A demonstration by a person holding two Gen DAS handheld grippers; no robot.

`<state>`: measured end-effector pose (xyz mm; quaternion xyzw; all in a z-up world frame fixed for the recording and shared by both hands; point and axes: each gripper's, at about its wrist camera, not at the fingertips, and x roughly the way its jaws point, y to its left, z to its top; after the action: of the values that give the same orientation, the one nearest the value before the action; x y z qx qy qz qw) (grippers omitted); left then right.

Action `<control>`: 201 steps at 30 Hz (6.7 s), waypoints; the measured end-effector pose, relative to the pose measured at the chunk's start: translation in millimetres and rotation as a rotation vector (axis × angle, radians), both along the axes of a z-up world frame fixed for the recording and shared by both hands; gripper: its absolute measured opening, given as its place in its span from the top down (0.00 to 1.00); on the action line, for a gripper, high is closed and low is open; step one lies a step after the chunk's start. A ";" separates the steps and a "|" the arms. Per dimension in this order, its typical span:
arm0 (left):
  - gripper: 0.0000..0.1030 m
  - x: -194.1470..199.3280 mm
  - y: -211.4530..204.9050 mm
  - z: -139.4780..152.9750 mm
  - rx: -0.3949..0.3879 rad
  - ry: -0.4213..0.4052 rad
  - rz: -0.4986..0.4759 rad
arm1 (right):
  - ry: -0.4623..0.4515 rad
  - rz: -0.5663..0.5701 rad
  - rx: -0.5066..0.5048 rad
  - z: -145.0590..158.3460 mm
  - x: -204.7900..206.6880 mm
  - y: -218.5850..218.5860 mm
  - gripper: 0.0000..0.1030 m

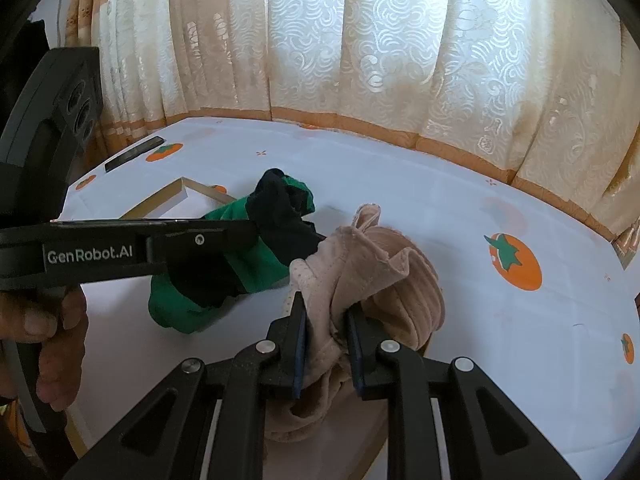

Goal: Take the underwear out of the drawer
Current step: 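Carry the sock and underwear over the tray and lower them with both tools, then open the left tool on the sock while the right tool releases the underwear, then lower both tools back into the open drawer, then grasp the red rolled sock with the left tool while the right tool grasps white underwear, then lift the red sock and white underwear out of the drawer with both tools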

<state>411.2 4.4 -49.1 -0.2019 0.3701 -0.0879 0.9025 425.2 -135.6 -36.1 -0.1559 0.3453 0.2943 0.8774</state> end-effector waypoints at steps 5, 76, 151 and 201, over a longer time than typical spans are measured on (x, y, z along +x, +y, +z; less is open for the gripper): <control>0.66 3.7 -0.6 -2.1 0.021 0.004 0.014 | 0.006 -0.024 -0.006 -0.5 4.5 -2.6 0.49; 0.43 -270.5 44.9 -98.3 0.441 0.172 -0.176 | 0.129 0.179 -0.096 -5.4 -291.1 -85.6 0.34; 0.80 -197.6 4.3 -163.9 0.684 0.364 -0.308 | 0.349 0.227 -0.511 -174.4 -268.2 -44.6 0.61; 0.84 -282.3 26.0 -116.7 0.506 0.046 -0.209 | 0.134 0.233 -0.283 -95.2 -309.9 -105.9 0.65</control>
<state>128.9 30.4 -165.7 0.0672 0.4195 -0.0807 0.9017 115.3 -241.5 -131.2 -0.2966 0.4202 0.3521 0.7819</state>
